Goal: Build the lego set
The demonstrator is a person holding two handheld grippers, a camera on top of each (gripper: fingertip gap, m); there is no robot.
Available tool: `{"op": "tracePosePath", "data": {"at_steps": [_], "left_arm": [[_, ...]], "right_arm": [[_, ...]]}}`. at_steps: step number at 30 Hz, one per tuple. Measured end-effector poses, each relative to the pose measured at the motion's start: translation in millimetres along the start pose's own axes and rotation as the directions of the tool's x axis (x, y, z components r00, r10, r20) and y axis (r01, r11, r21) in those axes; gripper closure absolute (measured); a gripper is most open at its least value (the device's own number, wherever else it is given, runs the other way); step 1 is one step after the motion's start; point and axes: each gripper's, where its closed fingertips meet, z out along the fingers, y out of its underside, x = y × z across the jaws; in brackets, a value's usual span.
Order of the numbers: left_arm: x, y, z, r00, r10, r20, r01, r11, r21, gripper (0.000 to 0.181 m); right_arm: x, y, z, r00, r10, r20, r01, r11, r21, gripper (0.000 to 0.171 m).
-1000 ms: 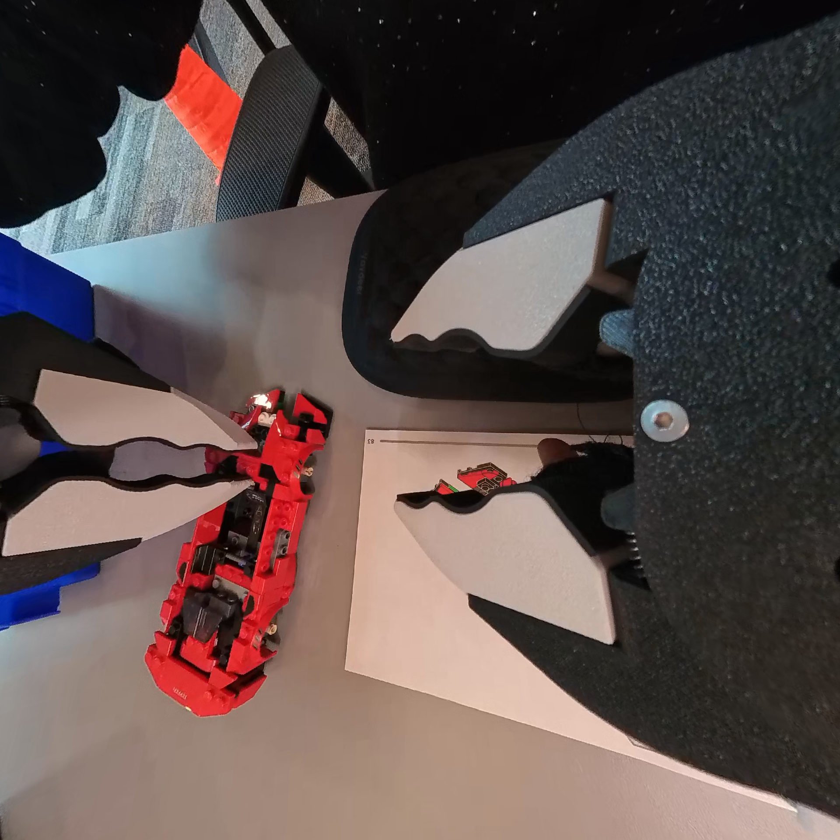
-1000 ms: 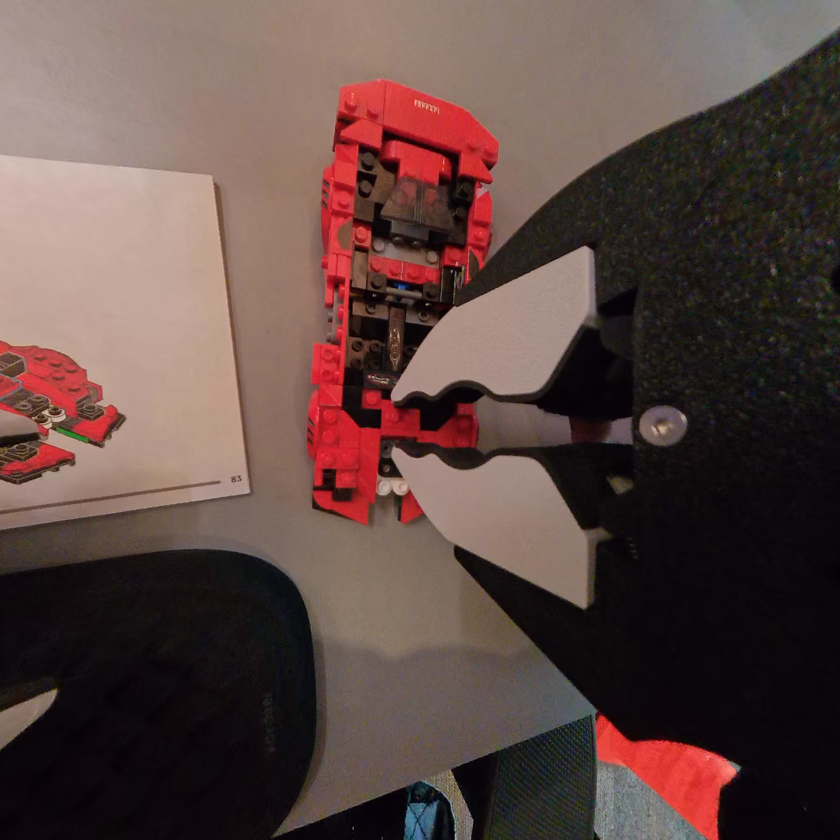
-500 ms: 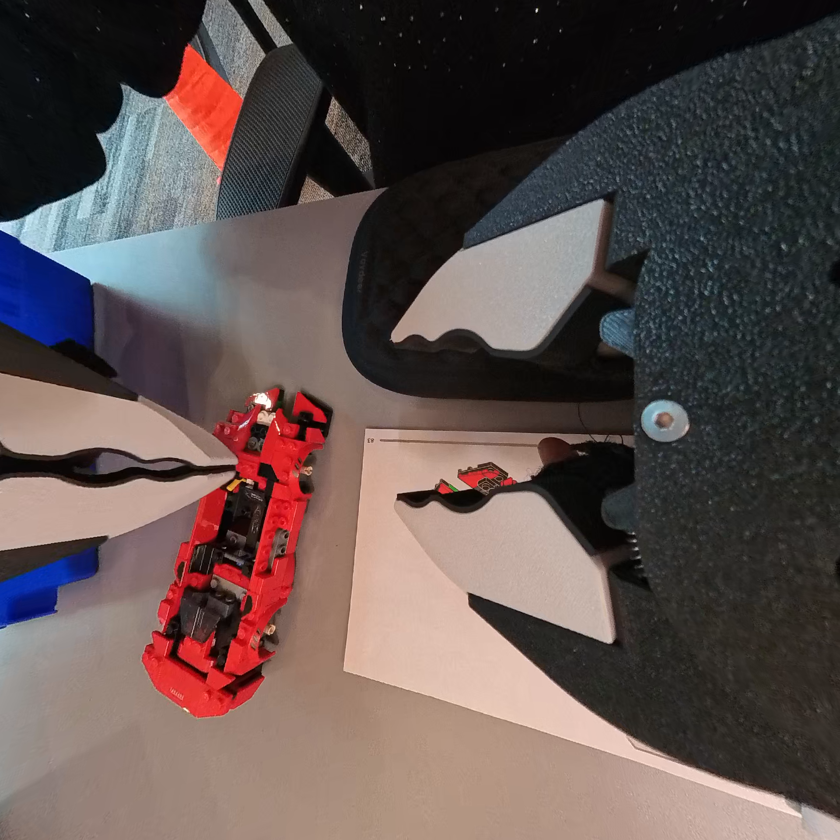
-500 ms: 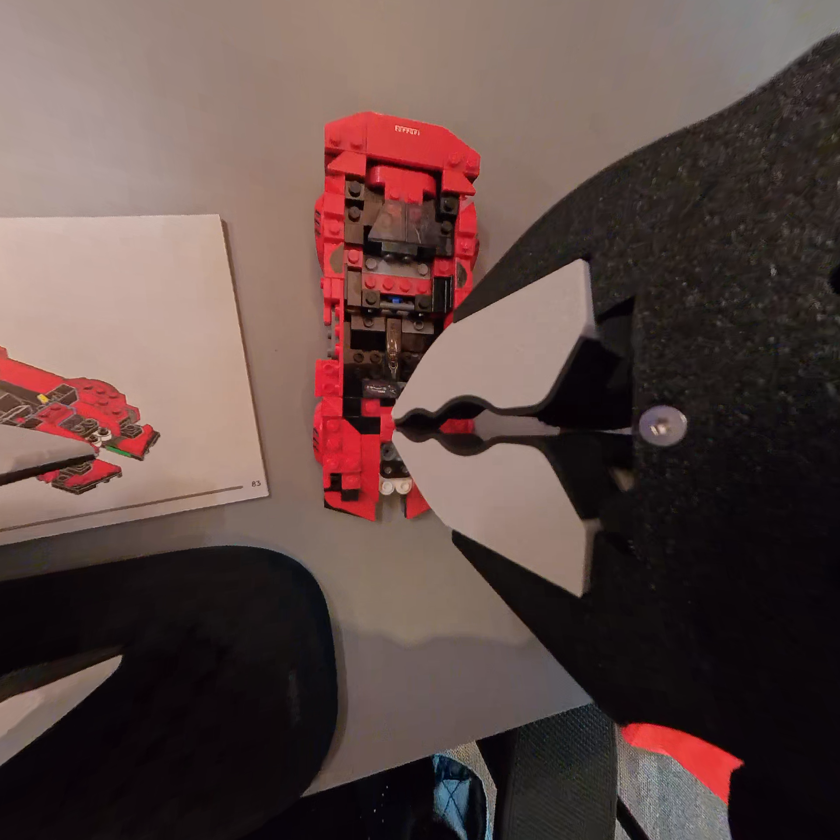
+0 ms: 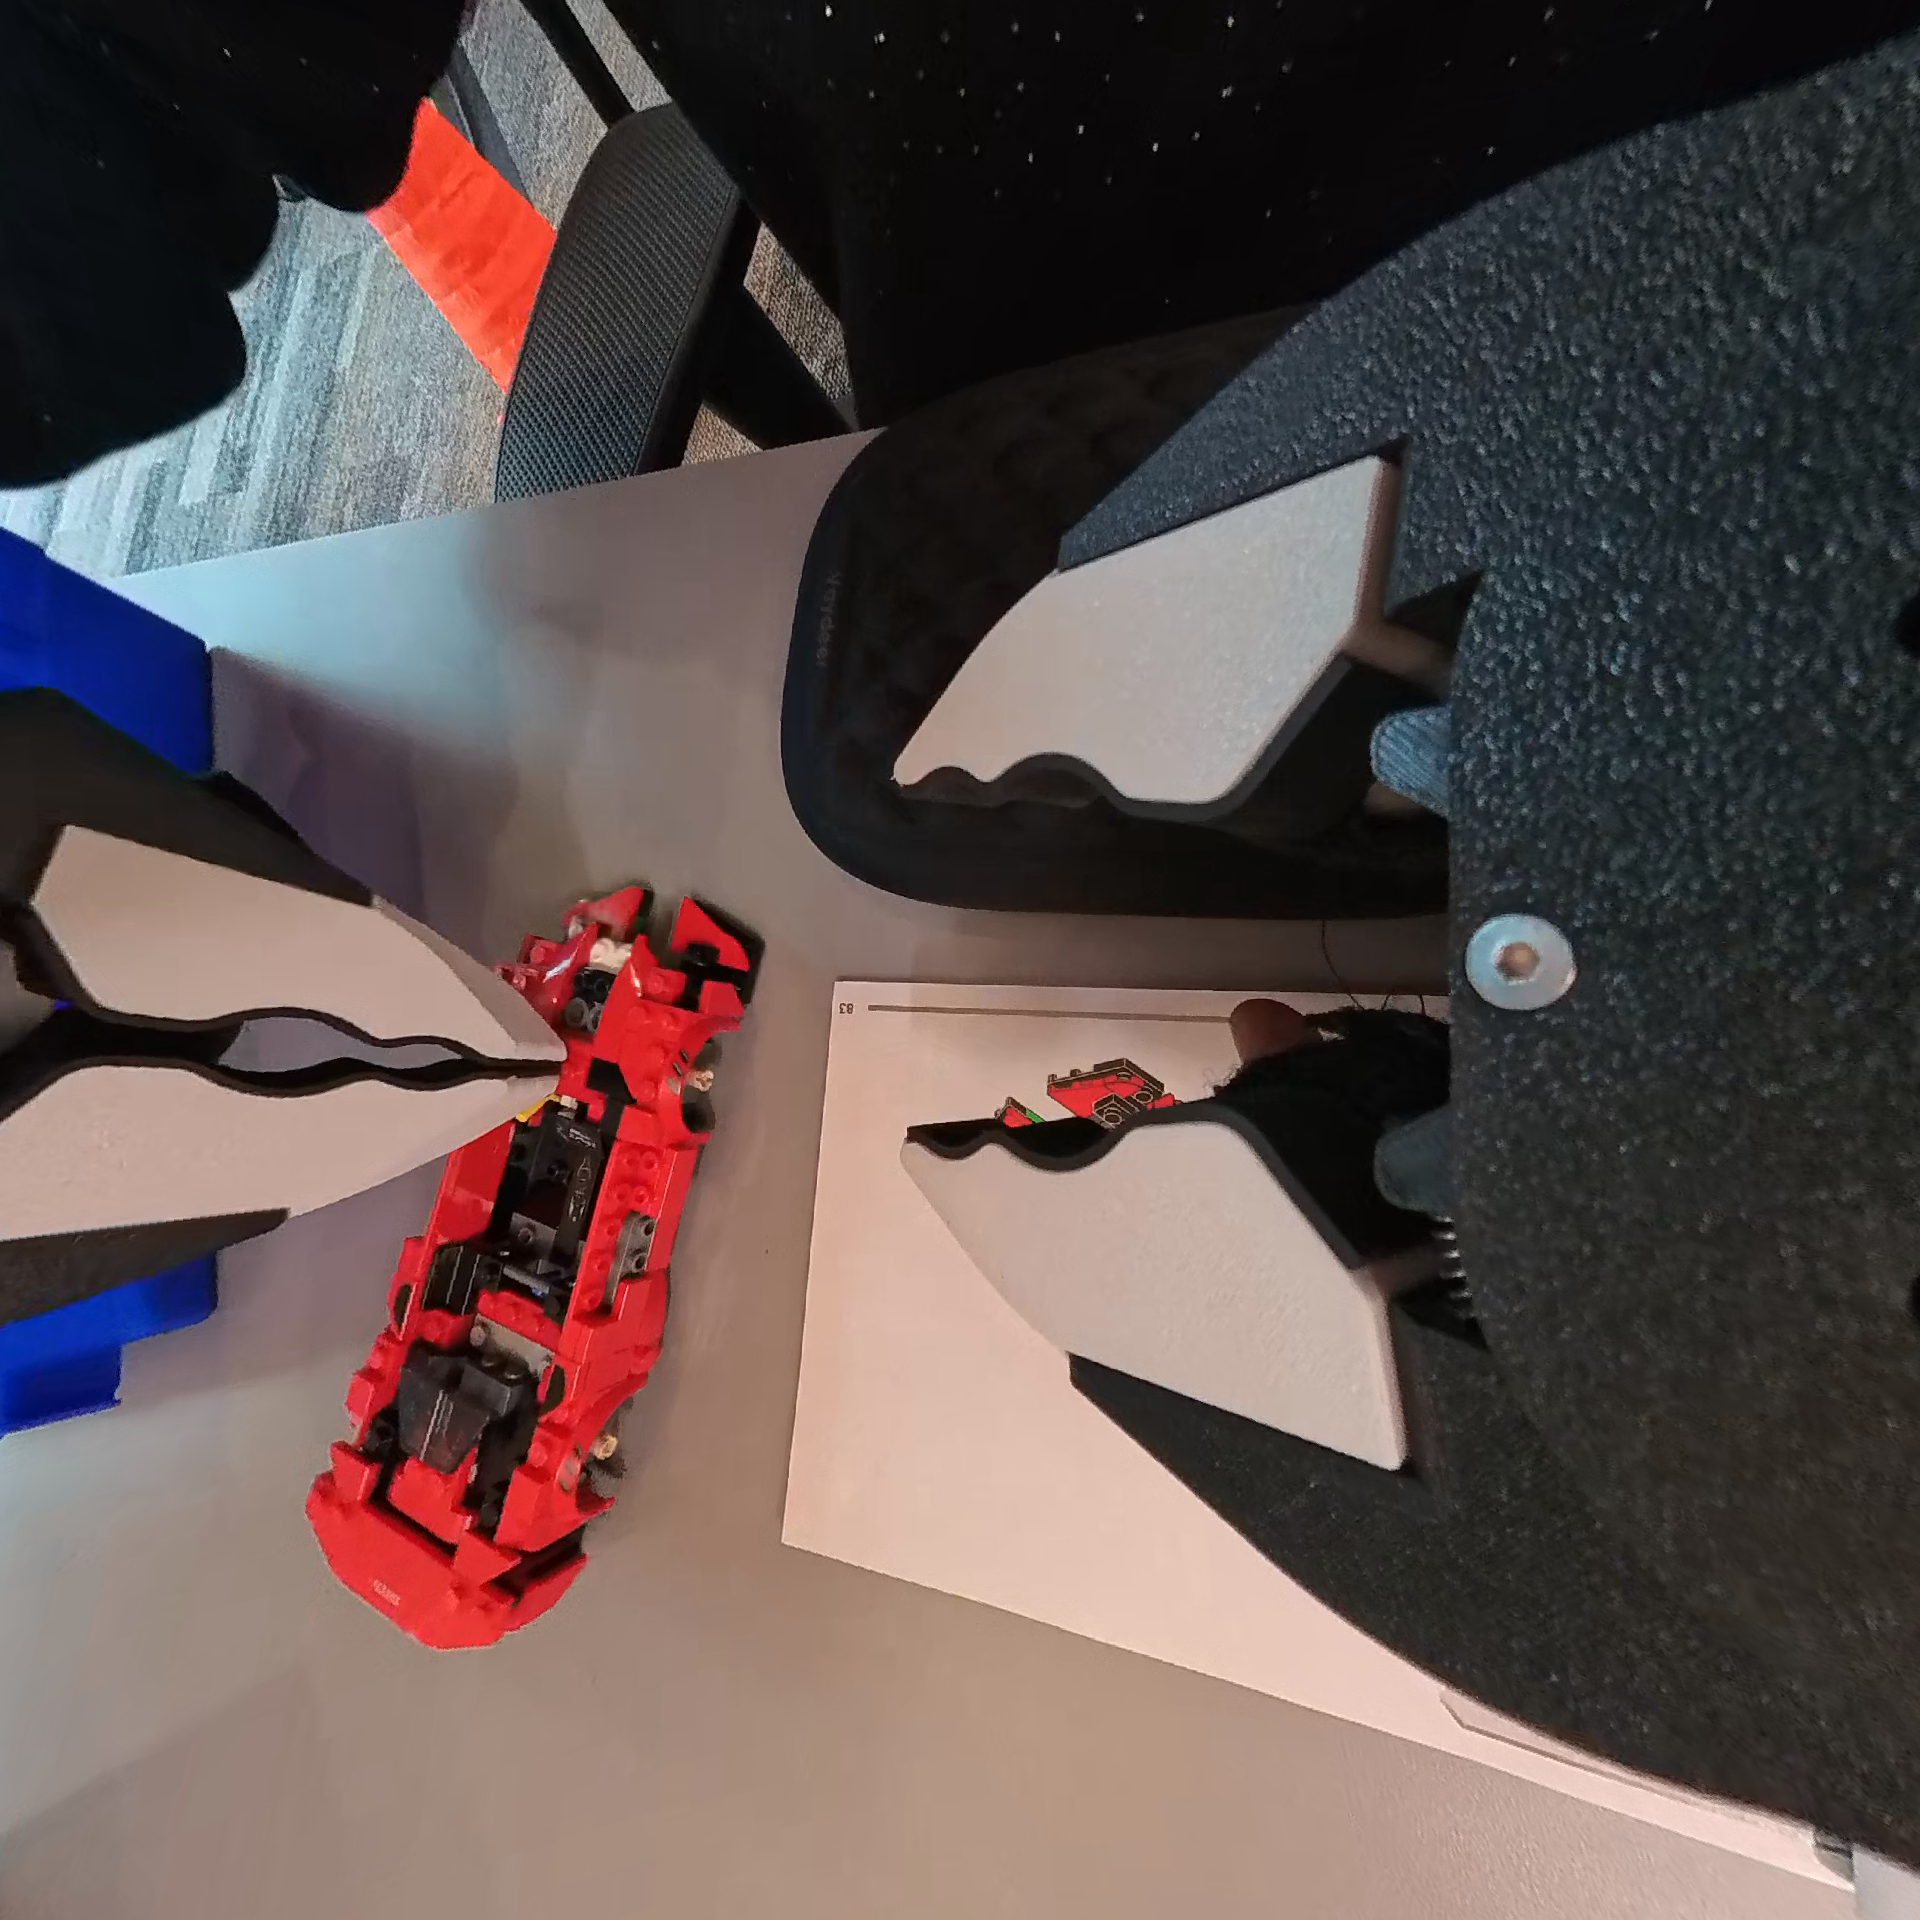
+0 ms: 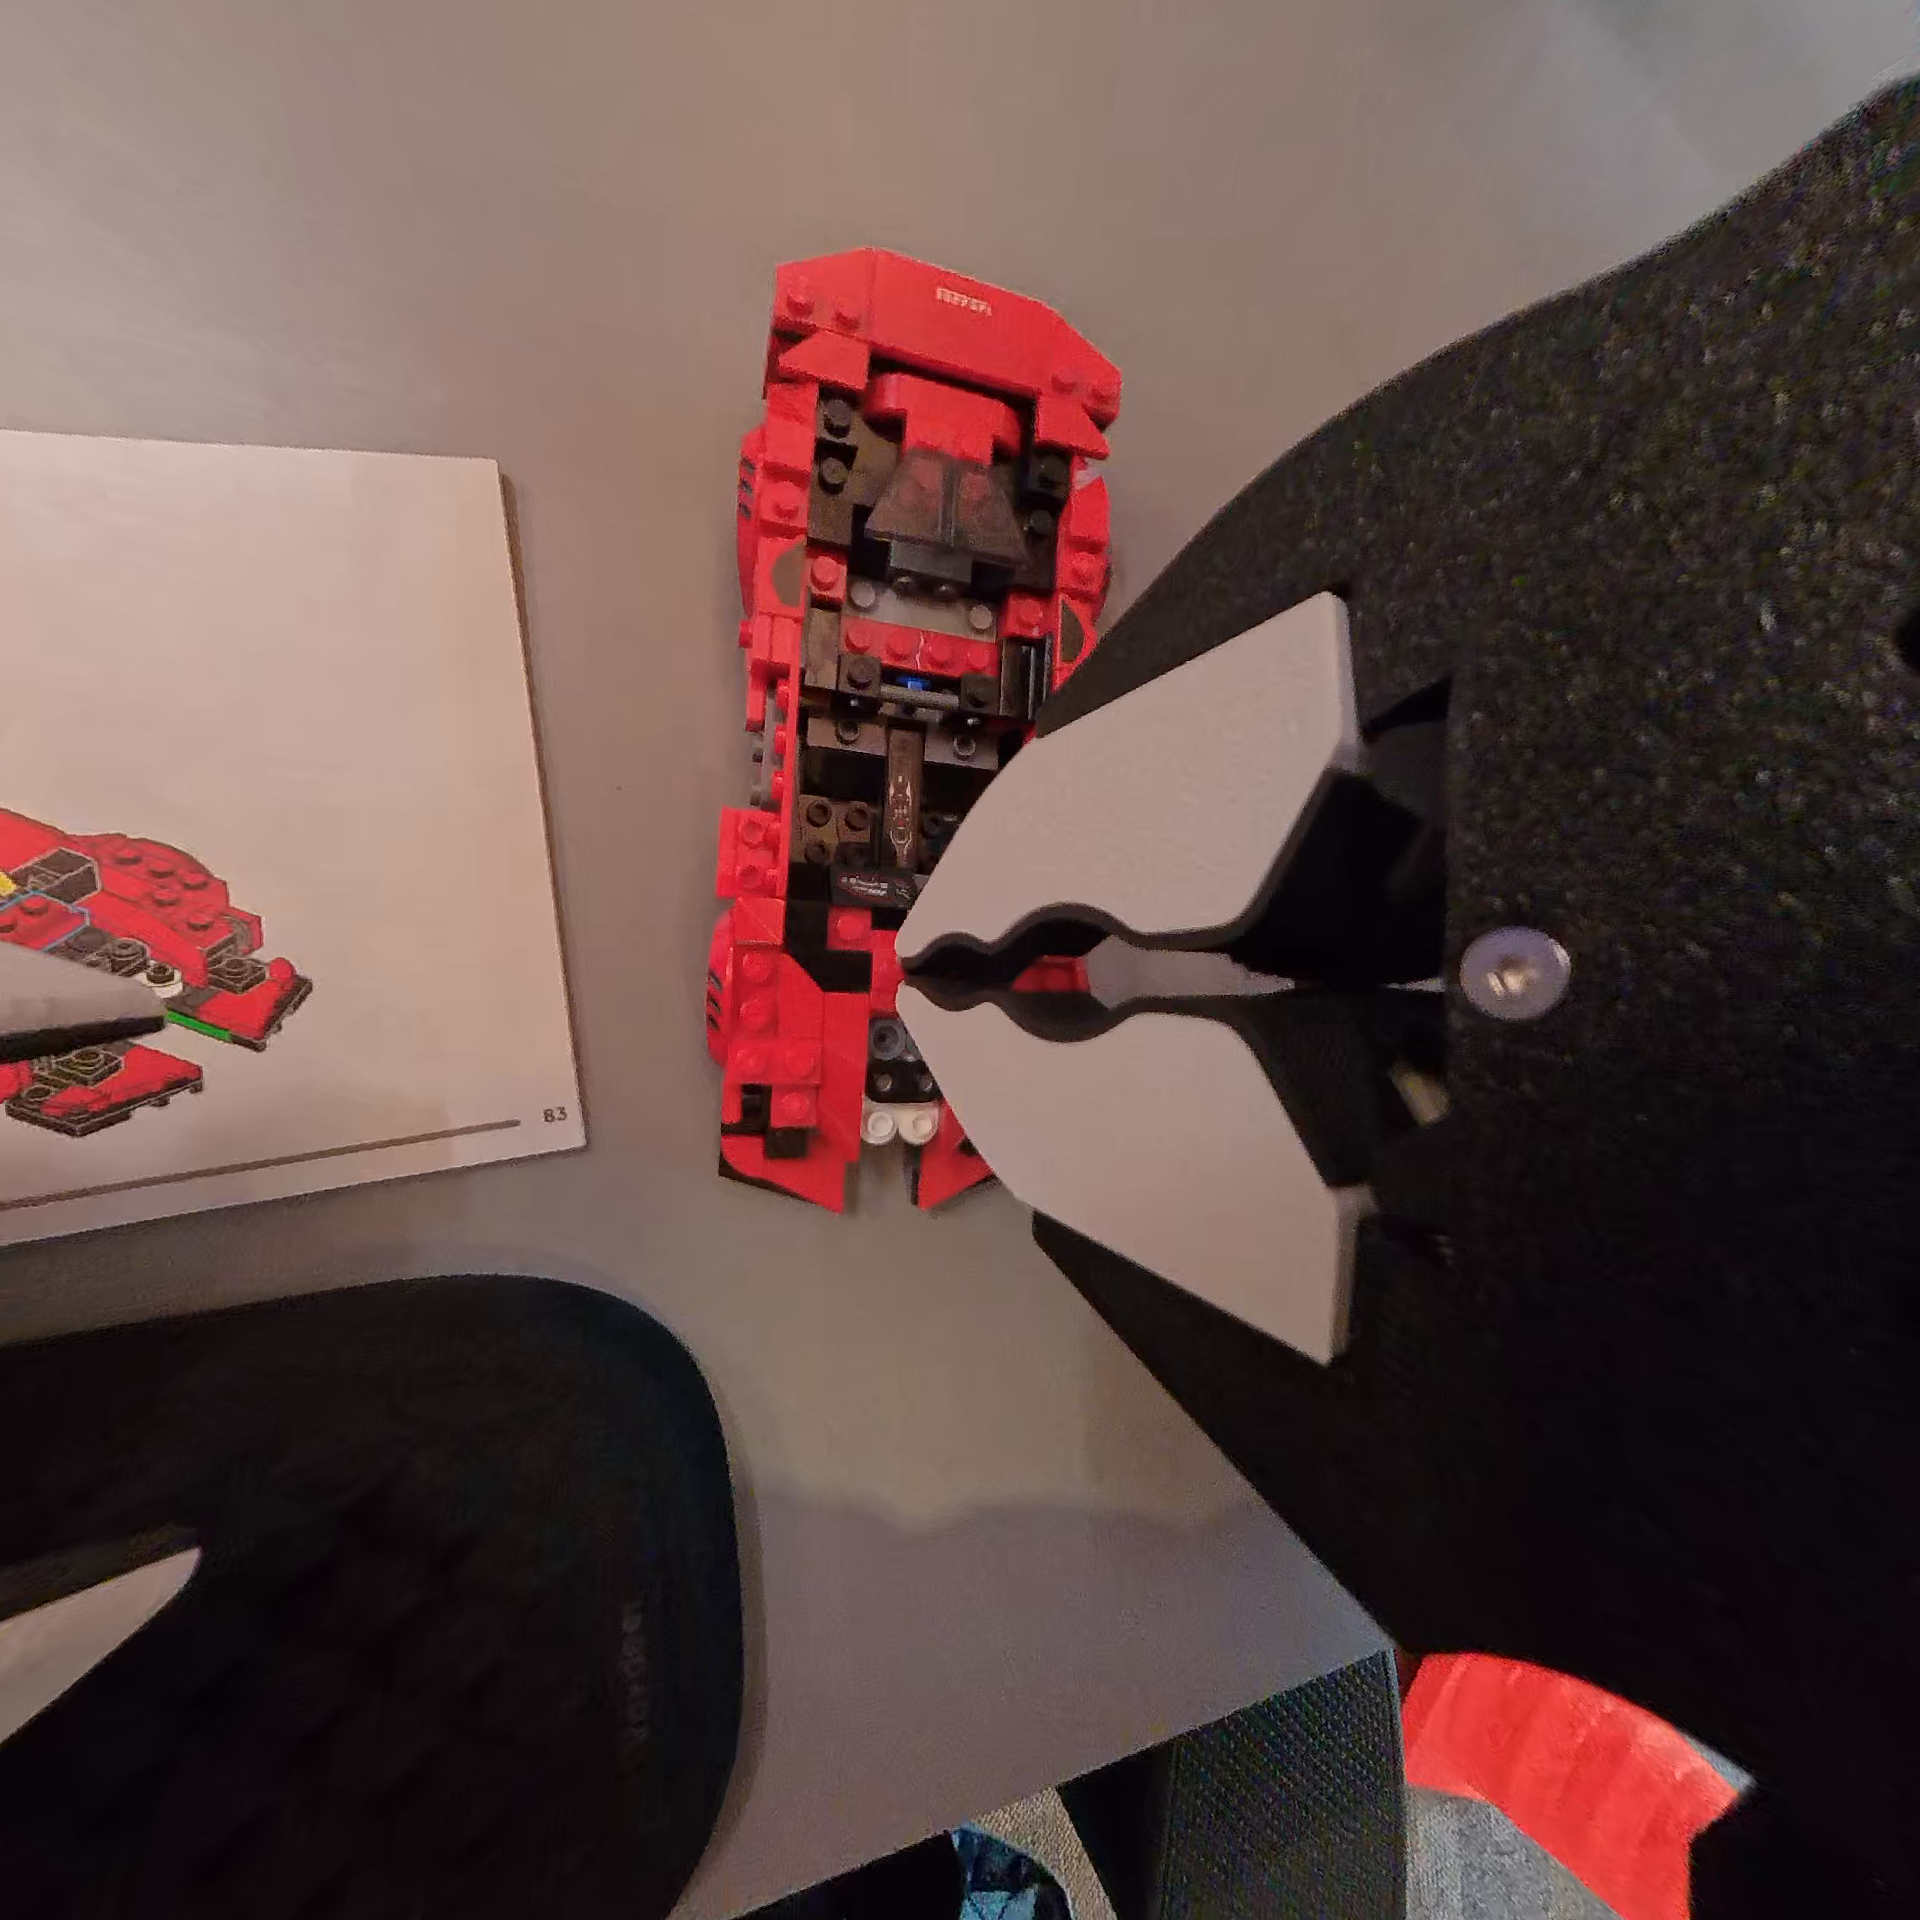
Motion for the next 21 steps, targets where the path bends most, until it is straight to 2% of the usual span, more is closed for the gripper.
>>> {"op": "tracePosePath", "data": {"at_steps": [8, 21], "left_arm": [[0.5, 0.4, 1.0, 1.0, -0.003, -0.006, 0.003, 1.0, 0.003, 0.123], [1.3, 0.3, 1.8, 1.0, -0.008, -0.016, 0.008, 1.0, 0.011, 0.123]], "right_arm": [[-1.1, -0.5, 0.4, 0.997, -0.04, -0.067, 0.035, 0.997, -0.072, 0.171], [-1.0, -0.3, 0.4, 0.997, -0.024, -0.067, 0.017, 0.995, -0.101, 0.171]]}}
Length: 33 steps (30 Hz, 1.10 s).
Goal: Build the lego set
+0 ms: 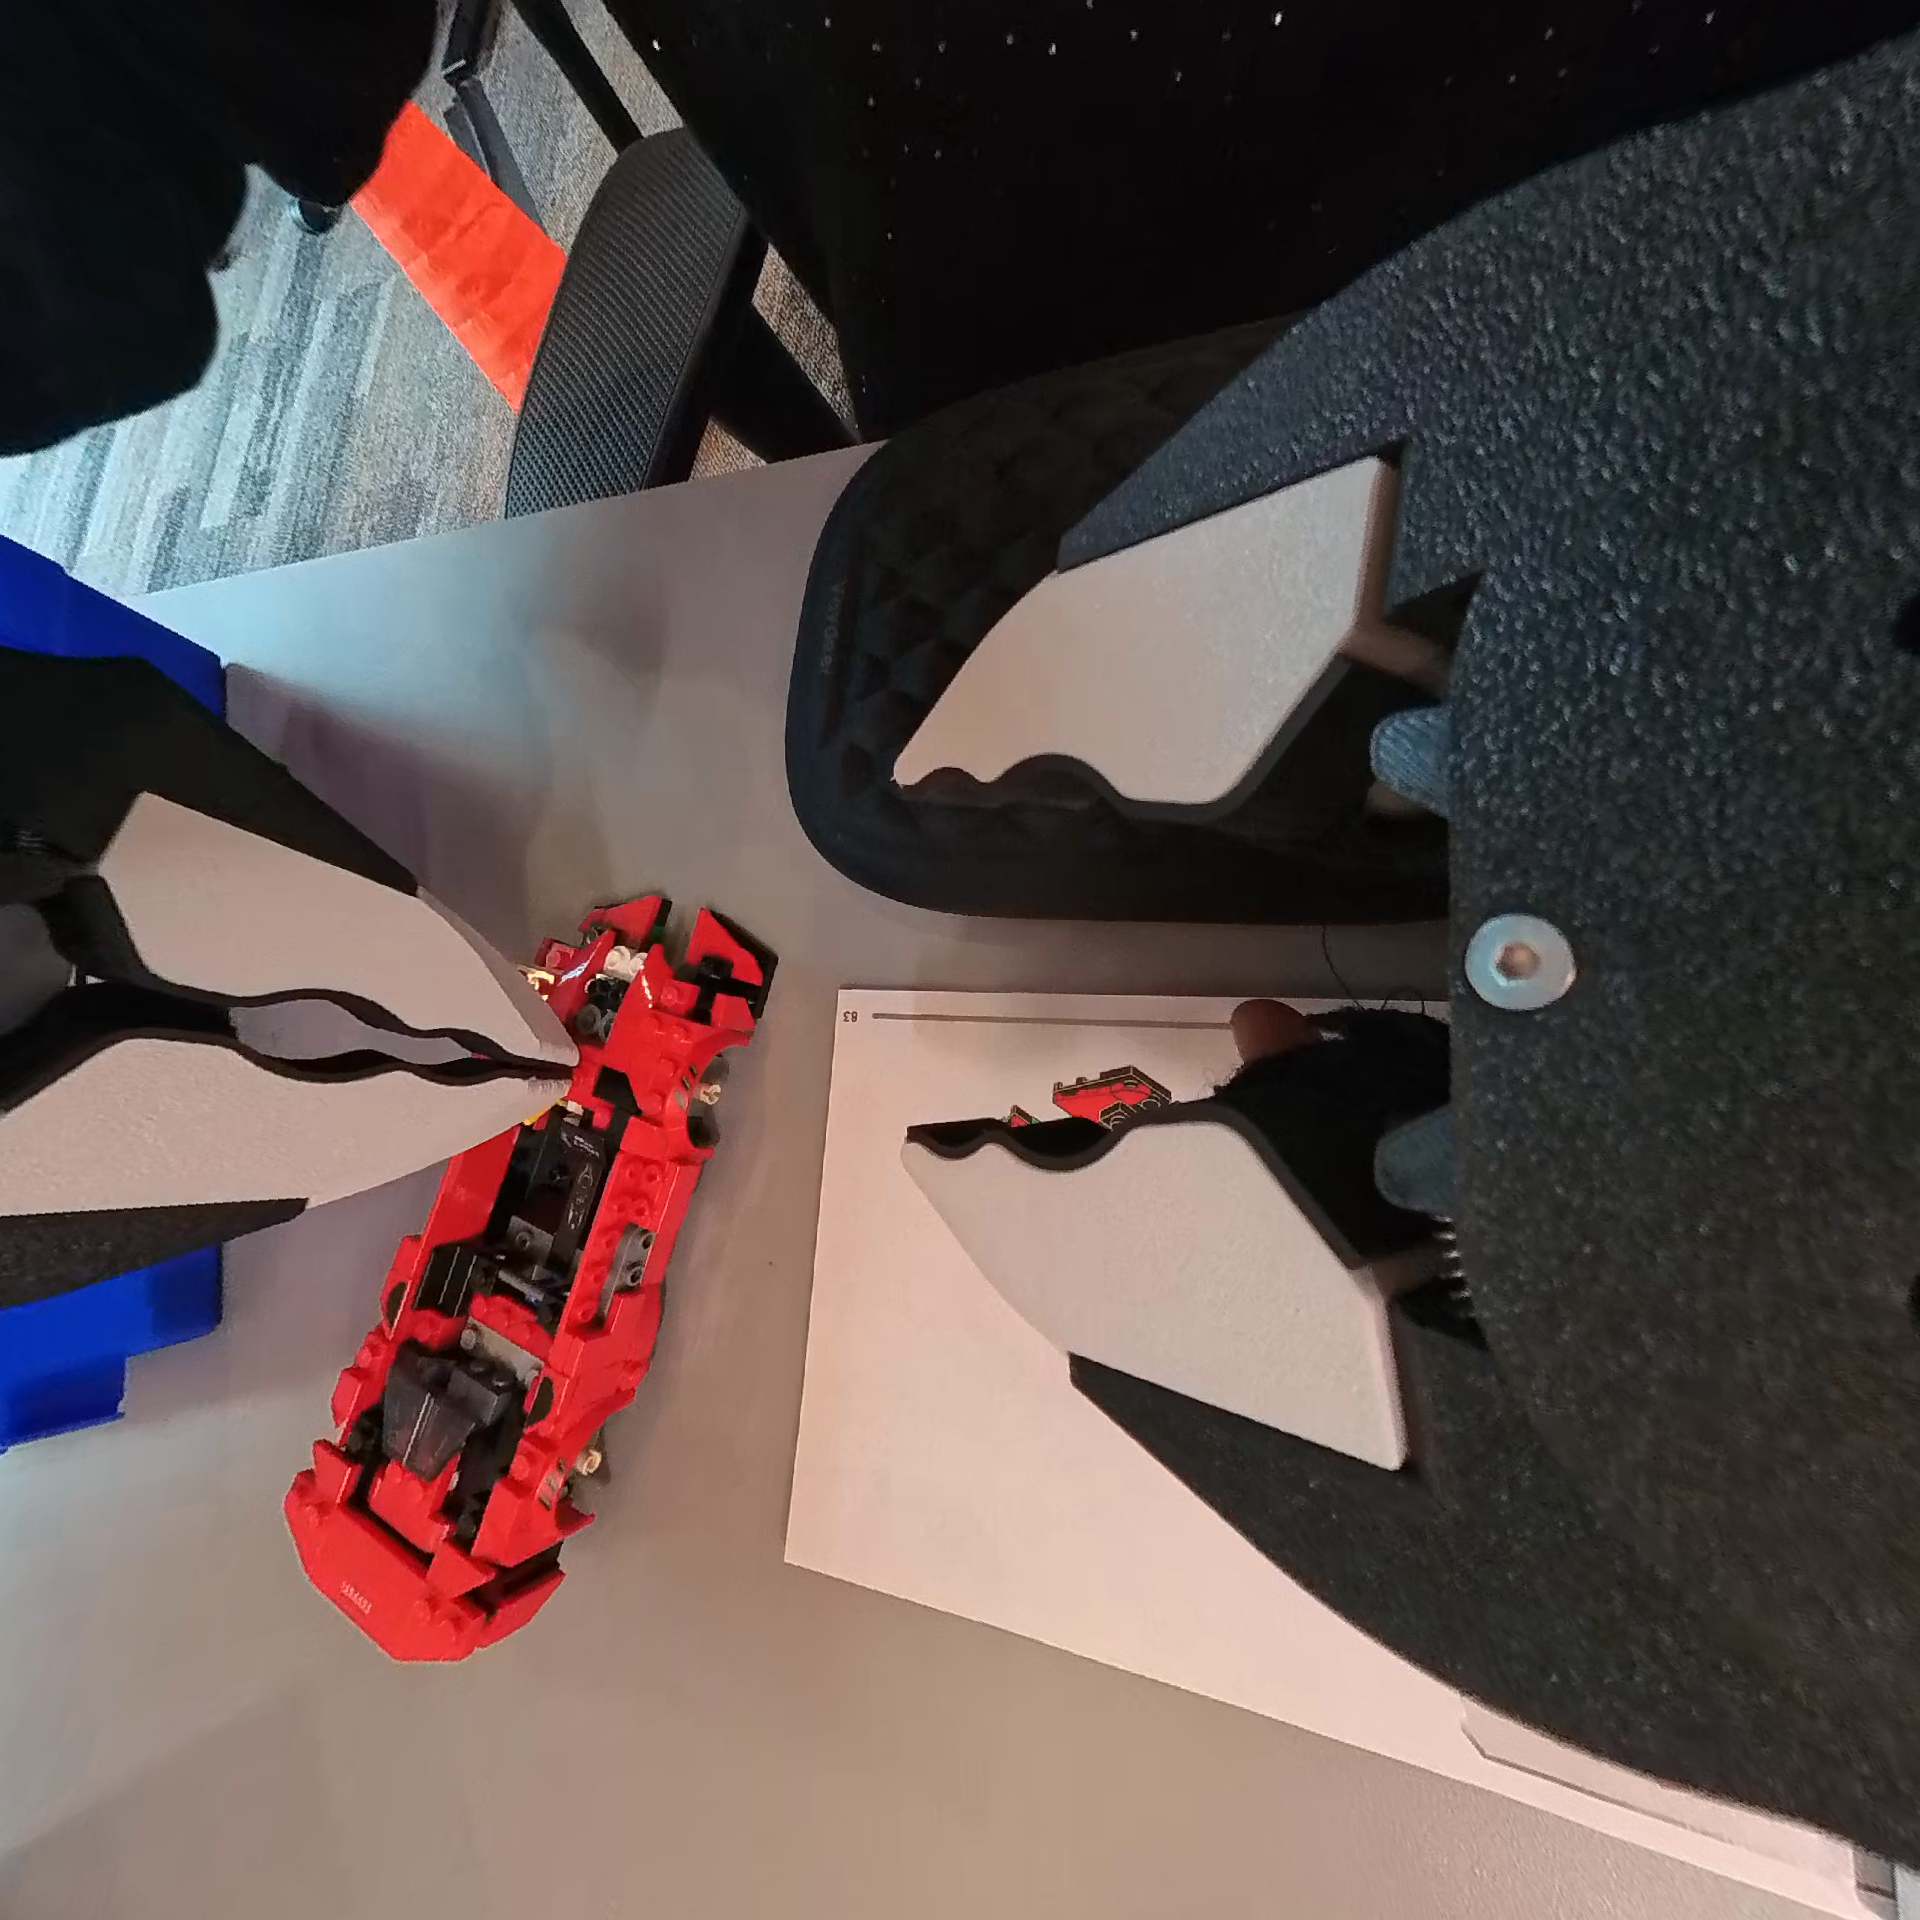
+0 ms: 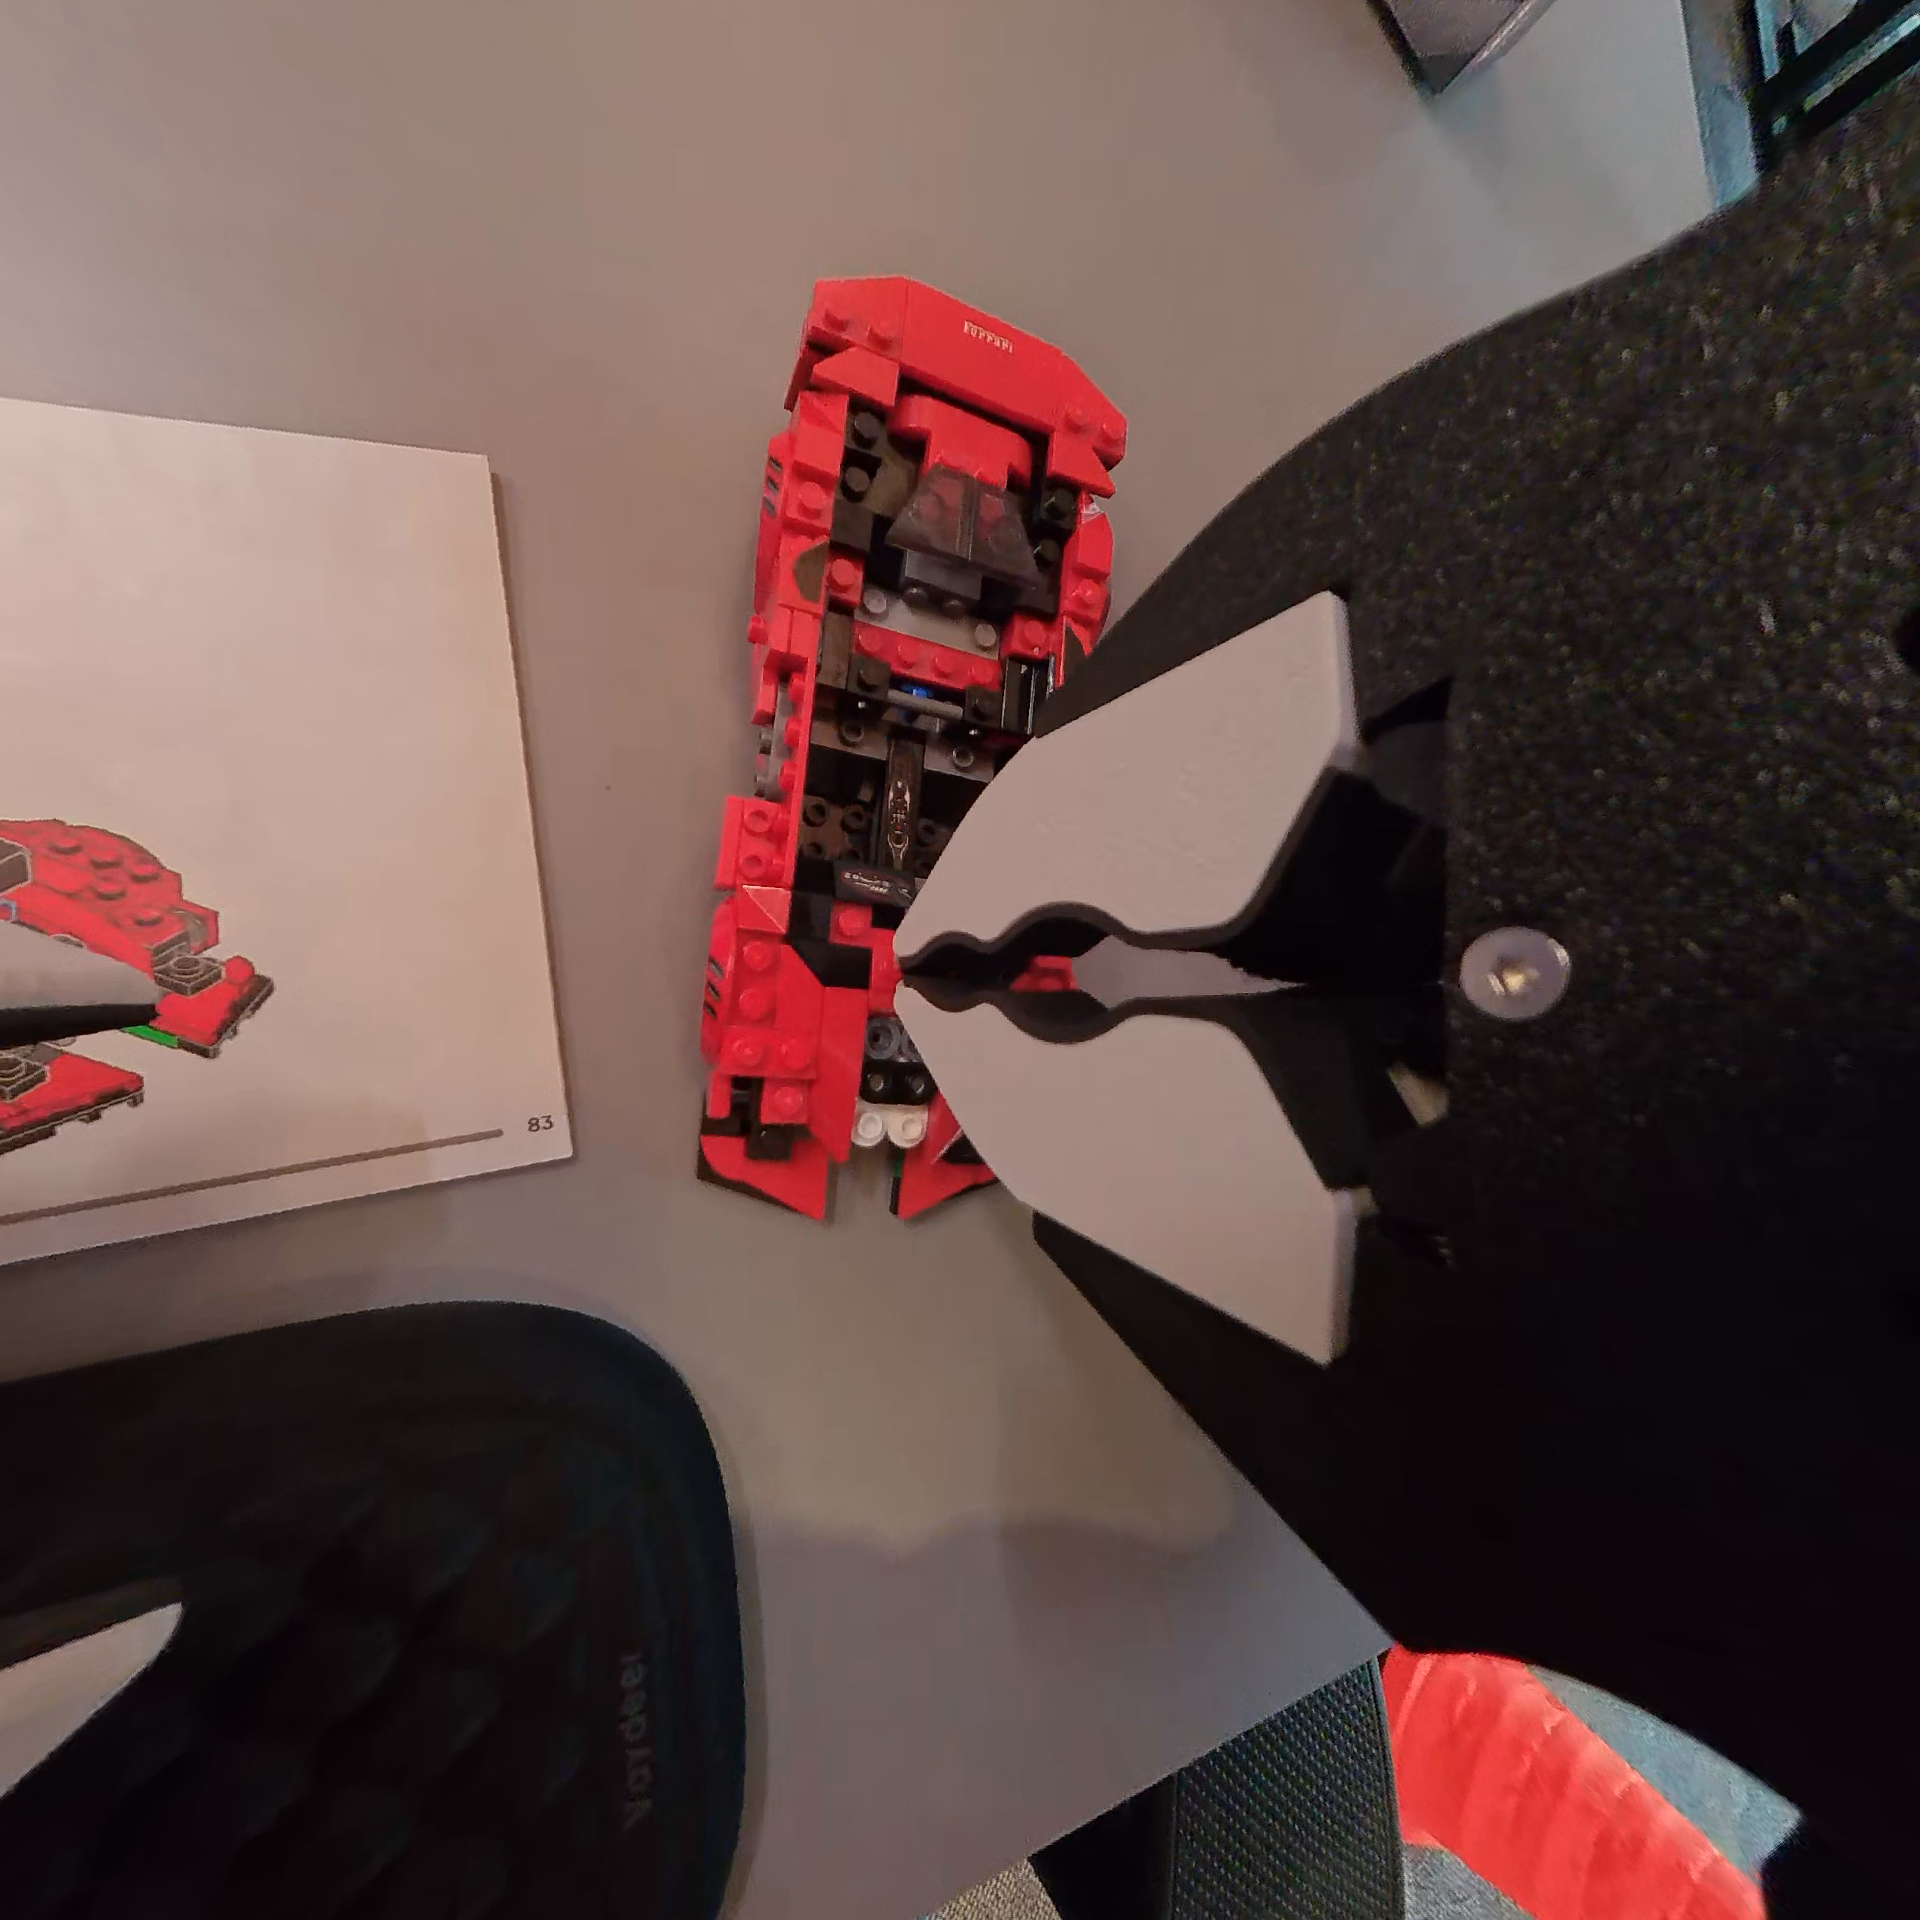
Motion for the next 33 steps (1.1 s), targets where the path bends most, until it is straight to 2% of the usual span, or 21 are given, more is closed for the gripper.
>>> {"op": "tracePosePath", "data": {"at_steps": [9, 15, 16, 19, 23, 24, 26, 27, 30, 33], "left_arm": [[-1, 1, 1, 1.0, -0.01, -0.002, 0.01, 1.0, -0.001, 0.123], [-3, 1, -3, 1.0, -0.011, 0.012, 0.011, 1.0, 0.002, 0.123], [-4, 1, -5, 1.0, -0.015, 0.023, 0.015, 1.0, 0.005, 0.123], [-9, 1, -15, 0.998, -0.029, 0.05, 0.028, 0.999, 0.016, 0.125], [-23, 9, -39, 0.986, -0.048, 0.157, 0.049, 0.999, 0.0, 0.132], [-29, 12, -49, 0.977, -0.06, 0.202, 0.062, 0.998, 0.0, 0.143], [-41, 22, -74, 0.949, -0.091, 0.301, 0.096, 0.995, -0.001, 0.18], [-48, 30, -88, 0.928, -0.105, 0.359, 0.117, 0.993, -0.011, 0.181], [-65, 67, -129, 0.85, -0.108, 0.516, 0.184, 0.978, -0.099, 0.181], [-69, 88, -139, 0.839, -0.12, 0.531, 0.223, 0.965, -0.135, 0.181]], "right_arm": [[1, 0, 1, 1.0, -0.01, 0.004, 0.01, 1.0, -0.011, 0.171], [5, -1, -3, 0.999, 0.041, 0.019, -0.042, 0.996, 0.076, 0.169], [5, -3, -6, 0.998, 0.06, 0.026, -0.062, 0.992, 0.11, 0.157], [7, -10, -21, 0.995, 0.094, 0.009, -0.094, 0.973, 0.211, 0.147], [-2, -34, -34, 0.988, 0.151, -0.006, -0.139, 0.92, 0.366, 0.115], [-8, -41, -34, 0.984, 0.178, 0.013, -0.168, 0.902, 0.397, 0.107], [-20, -61, -33, 0.965, 0.253, 0.066, -0.253, 0.841, 0.478, 0.098], [-29, -75, -32, 0.951, 0.282, 0.126, -0.305, 0.796, 0.523, 0.094], [-46, -106, -14, 0.9, 0.354, 0.255, -0.436, 0.725, 0.533, 0.073], [-45, -117, 8, 0.867, 0.417, 0.273, -0.499, 0.729, 0.469, 0.06]]}}
